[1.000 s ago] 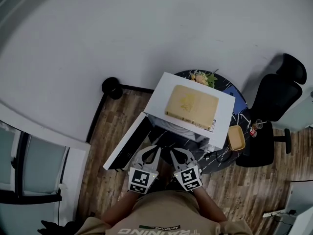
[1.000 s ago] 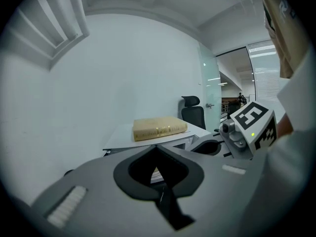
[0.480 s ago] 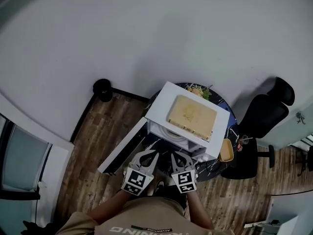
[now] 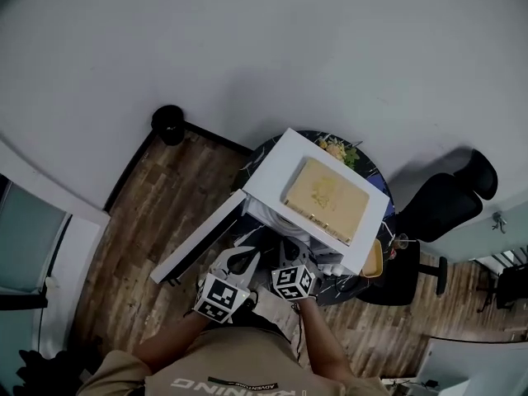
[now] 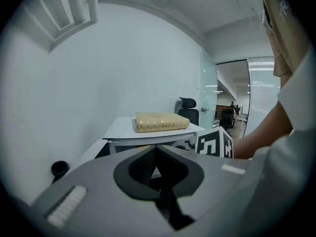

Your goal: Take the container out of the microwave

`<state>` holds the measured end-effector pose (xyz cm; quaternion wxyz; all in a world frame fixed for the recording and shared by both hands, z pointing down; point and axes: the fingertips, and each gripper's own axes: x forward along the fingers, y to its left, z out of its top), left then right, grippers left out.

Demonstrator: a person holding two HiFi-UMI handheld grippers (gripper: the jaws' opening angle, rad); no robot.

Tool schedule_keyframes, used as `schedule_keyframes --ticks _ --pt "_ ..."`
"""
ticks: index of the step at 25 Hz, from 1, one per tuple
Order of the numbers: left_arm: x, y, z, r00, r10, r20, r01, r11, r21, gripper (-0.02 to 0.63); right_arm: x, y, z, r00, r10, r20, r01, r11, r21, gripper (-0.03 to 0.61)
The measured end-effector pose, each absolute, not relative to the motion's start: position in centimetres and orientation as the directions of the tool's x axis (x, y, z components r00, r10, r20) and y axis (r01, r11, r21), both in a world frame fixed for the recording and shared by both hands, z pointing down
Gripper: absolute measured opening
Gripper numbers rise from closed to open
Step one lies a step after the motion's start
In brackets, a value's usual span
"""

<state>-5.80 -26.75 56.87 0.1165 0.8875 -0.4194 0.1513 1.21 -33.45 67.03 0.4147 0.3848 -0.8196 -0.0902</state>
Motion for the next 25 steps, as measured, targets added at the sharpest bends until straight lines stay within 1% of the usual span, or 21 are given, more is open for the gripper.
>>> schedule_keyframes --ticks 3,6,10,12,17,25 --pt "-5.9 -27.3 57.0 0.590 -0.714 0.378 -0.787 -0.612 0.073 0.006 0.6 -34.5 68.8 -0.316 -0.703 0.637 -0.470 0.699 0.539 0.009" --pt "-6.0 -27.5 56.9 0.579 -0.719 0.384 -0.794 -0.604 0.066 0.006 0.7 -35.0 70.9 -0.246 -0.697 0.673 -0.314 0.714 0.625 0.009" --pt "-7.1 -27.7 56.9 0.558 -0.736 0.384 -0.812 -0.579 0.073 0.006 1.3 -36.6 73.5 -0.129 -0.689 0.713 -0.130 0.724 0.677 0.011" --pt "-7.6 -27.6 56.9 0.547 -0.744 0.384 -0.821 -0.566 0.075 0.006 1.9 -37.4 74.5 -0.077 -0.694 0.716 -0.072 0.720 0.691 0.011" --pt "-9.2 -27.5 56.8 0.526 -0.763 0.377 -0.841 -0.533 0.094 0.006 2.8 -38.7 75.5 -0.012 -0.682 0.731 -0.092 0.729 0.679 0.011" --pt "-10.2 -26.9 57.6 0.520 -0.764 0.383 -0.847 -0.519 0.116 0.006 2.9 -39.5 76.7 0.026 -0.651 0.759 -0.039 0.758 0.652 0.011"
